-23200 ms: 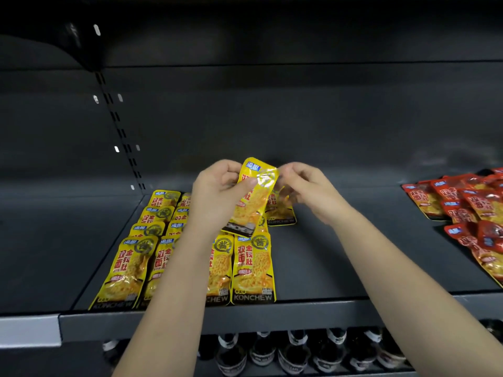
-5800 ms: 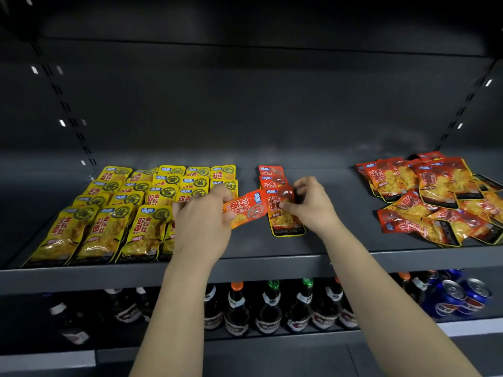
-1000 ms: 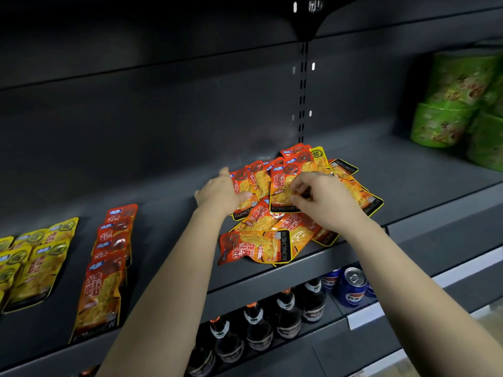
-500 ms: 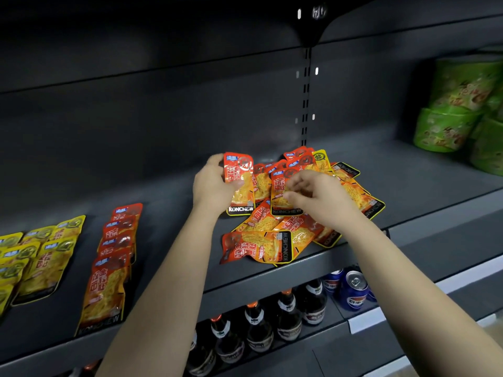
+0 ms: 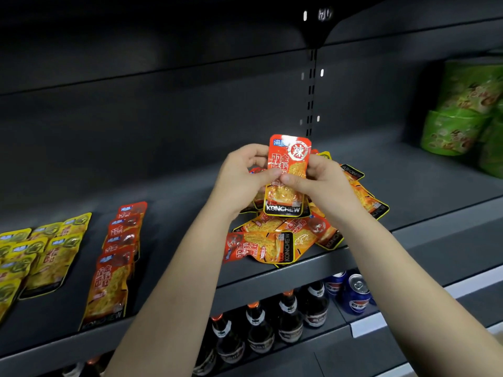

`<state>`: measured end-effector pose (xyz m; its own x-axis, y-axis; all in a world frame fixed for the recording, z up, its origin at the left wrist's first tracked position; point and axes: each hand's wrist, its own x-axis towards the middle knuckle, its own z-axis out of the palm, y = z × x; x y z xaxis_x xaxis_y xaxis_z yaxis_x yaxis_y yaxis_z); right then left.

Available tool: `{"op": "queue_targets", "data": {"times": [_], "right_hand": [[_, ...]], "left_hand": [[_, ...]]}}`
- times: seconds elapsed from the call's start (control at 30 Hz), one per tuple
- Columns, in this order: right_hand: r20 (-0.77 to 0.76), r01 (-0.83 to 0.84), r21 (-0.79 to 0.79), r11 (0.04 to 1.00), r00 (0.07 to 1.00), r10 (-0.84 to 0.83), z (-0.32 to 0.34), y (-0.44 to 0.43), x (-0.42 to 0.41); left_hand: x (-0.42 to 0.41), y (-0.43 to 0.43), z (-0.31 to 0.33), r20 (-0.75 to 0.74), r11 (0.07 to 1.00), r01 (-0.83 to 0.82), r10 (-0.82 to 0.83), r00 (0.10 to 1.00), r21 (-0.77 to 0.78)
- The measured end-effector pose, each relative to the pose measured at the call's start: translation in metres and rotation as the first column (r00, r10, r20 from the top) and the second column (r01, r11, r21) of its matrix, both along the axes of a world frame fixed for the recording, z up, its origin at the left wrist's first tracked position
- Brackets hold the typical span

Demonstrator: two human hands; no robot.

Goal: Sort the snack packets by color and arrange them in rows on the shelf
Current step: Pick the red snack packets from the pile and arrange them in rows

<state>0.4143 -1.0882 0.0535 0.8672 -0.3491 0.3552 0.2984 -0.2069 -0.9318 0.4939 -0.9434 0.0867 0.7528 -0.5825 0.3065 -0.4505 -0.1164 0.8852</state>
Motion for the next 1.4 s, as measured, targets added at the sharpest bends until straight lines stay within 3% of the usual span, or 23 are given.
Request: {"op": "queue_targets", "data": {"times": [0.1,0.27,0.43,0.53,0.6,0.8,1.0,1.07,1.17,1.4], "right_hand": [[0.003,0.025,0.021,0.999,1.000,-0.025,-0.001,-0.004,-0.002],[-0.036,0.059,0.035,0.998,0.998,-0.058,-0.004,-0.017,-0.009],[-0.062,0.077,0.036,0.996,0.995,-0.075,-0.008,-0.028,-0.016],[-0.075,0.088,0.022,0.996,0.993,-0.086,-0.010,-0.033,-0.020],[-0.084,0.099,0.023,0.995,0.992,-0.096,-0.011,-0.036,-0.023],[-0.105,0.106,0.024,0.994,0.989,-0.103,-0.016,-0.039,-0.024],[-0.131,0.086,0.016,0.996,0.988,-0.083,-0.021,-0.034,-0.020],[-0.139,0.086,0.005,0.996,0.987,-0.084,-0.020,-0.034,-0.019],[-0.151,0.081,-0.007,0.997,0.985,-0.081,-0.018,-0.032,-0.018],[-0.136,0.079,-0.031,0.996,0.987,-0.082,-0.011,-0.027,-0.015]], "left_hand": [[0.012,0.000,-0.001,-0.046,0.999,-0.049,0.049,0.998,0.005],[0.053,0.002,-0.022,0.085,0.918,-0.345,0.334,0.939,0.195],[0.072,-0.012,-0.046,0.266,0.679,-0.416,0.320,0.909,0.605],[0.073,-0.022,-0.055,0.319,0.512,-0.443,0.316,0.894,0.736],[0.074,-0.026,-0.058,0.318,0.473,-0.447,0.329,0.889,0.759],[0.083,-0.027,-0.058,0.247,0.548,-0.438,0.389,0.888,0.712],[0.075,-0.026,-0.057,0.267,0.591,-0.555,0.506,0.820,0.585],[0.075,-0.025,-0.059,0.207,0.653,-0.543,0.521,0.828,0.527],[0.075,-0.023,-0.058,0.101,0.767,-0.485,0.491,0.865,0.421],[0.062,-0.018,-0.045,0.093,0.858,-0.404,0.396,0.913,0.317]]}}
